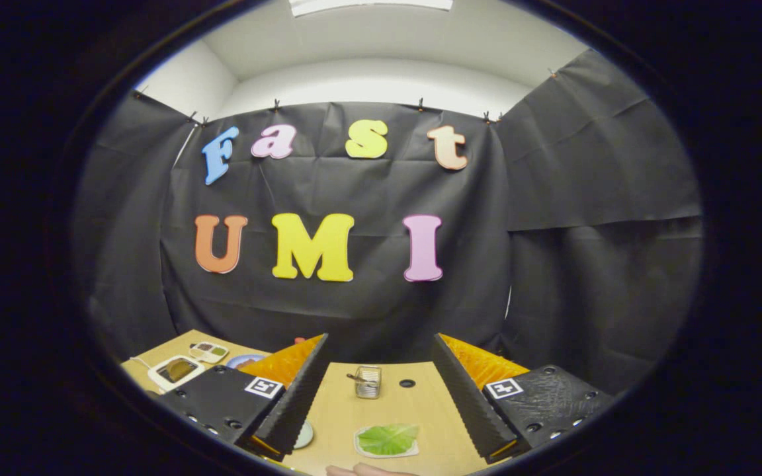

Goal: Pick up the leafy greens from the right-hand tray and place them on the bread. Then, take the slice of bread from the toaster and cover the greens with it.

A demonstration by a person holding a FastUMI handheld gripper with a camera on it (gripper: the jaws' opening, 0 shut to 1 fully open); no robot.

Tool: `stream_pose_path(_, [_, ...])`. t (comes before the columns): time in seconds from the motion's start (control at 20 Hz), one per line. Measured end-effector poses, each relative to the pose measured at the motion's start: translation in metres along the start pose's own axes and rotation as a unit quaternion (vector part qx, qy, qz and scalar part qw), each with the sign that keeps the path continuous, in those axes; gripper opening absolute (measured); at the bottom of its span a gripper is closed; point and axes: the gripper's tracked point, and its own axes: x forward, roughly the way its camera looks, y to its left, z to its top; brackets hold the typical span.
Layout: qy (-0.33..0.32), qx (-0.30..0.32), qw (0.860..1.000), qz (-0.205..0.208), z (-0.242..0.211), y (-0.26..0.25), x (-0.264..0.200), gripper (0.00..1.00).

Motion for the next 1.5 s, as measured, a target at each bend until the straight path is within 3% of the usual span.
stream_pose_path(0.4, [0.094,-0.011,0.996,0.009,-0.117,-0.054,0.081,0.95])
stream_pose_path(0.6, [0.168,-0.008,0.986,0.014,-0.194,-0.068,0.114,0.95])
stream_pose_path(0.85, [0.283,-0.018,0.959,0.032,-0.300,-0.068,0.144,0.96])
stream_pose_path(1.0, [0.357,-0.006,0.933,0.031,-0.352,-0.074,0.154,0.96])
stream_pose_path(1.25, [0.429,0.004,0.903,0.034,-0.398,-0.067,0.159,0.94])
stream_pose_path(1.35, [0.441,-0.002,0.897,0.031,-0.404,-0.064,0.161,0.86])
stream_pose_path(1.5, [0.442,-0.003,0.896,0.035,-0.405,-0.055,0.167,0.63])
